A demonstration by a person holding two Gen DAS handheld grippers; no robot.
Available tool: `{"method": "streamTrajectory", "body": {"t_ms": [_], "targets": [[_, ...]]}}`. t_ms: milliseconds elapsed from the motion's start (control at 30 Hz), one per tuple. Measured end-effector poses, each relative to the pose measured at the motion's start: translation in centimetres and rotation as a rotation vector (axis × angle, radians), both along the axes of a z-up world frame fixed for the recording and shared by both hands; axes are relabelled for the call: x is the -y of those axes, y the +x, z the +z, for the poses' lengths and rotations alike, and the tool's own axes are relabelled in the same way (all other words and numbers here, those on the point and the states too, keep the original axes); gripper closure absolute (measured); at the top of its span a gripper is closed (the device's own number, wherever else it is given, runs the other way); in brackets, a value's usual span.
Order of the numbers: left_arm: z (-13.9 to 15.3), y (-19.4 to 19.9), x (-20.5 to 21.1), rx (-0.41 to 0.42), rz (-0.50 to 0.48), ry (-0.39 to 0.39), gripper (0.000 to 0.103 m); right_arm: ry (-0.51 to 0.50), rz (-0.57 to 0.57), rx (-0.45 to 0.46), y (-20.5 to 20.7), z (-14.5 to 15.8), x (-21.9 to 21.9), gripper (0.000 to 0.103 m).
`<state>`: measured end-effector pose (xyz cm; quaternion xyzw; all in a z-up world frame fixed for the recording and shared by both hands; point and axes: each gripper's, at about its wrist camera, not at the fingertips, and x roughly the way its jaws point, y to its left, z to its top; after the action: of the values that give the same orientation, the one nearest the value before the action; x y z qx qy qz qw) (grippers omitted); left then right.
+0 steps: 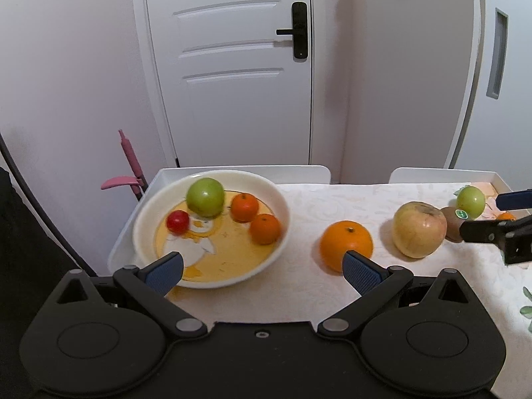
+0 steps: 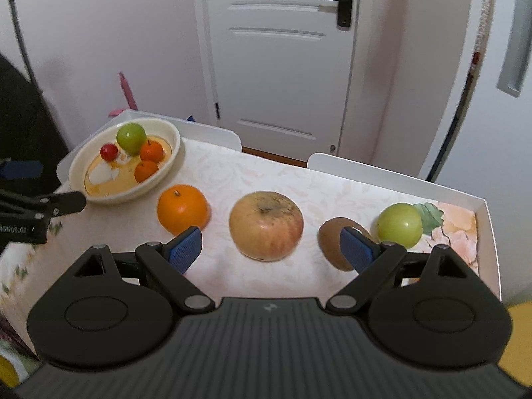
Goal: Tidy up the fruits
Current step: 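Move both tools back and grasp the large orange with the left tool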
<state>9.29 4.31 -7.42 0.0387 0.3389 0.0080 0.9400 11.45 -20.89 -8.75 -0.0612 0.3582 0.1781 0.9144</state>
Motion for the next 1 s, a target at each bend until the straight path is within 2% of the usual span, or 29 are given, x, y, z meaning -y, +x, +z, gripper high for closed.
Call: {"method": "streamTrajectory", "body": {"t_ms": [333,600,900,1000], "targets": [[-3.5,2.5,3.5,-0.006,-0.002,-0.023,0.0,-0.009,0.157,0.035,2.3,-3.8,0.9,0.0],[-6.1,4.8,5.7,-0.03,-0.049,-0.027,0.008,-0.002,0.247,0.046,3.5,-5.5,1.0,0.001],[-7.7,6.9,6.5,-0.067,-0.059,-0.052,0.027,-0.004,0.292,0.07,4.2,-6.2,0.6,0.002],[-7.9,7.2,6.7,-0.073,-0.066,-0.06,0.033,-0.003,0.303,0.069,4.5,-6.4,0.6,0.005]]}}
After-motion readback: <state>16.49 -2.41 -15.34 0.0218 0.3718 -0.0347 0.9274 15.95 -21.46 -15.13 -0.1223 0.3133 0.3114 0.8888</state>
